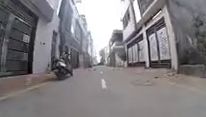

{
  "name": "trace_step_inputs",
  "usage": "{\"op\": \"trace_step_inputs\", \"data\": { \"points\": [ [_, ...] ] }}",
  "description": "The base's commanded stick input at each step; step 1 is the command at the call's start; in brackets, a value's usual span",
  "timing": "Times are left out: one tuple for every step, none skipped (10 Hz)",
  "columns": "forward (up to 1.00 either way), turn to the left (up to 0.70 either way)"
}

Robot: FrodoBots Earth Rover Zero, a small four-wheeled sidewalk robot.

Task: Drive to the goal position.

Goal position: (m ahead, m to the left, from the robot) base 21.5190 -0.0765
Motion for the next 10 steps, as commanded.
{"op": "trace_step_inputs", "data": {
  "points": [
    [0.85,0.00],
    [0.85,0.00],
    [0.85,0.00],
    [0.85,0.00],
    [0.85,0.00],
    [0.85,0.00],
    [0.85,0.00],
    [0.85,0.00],
    [0.85,0.00],
    [0.85,0.00]
  ]
}}
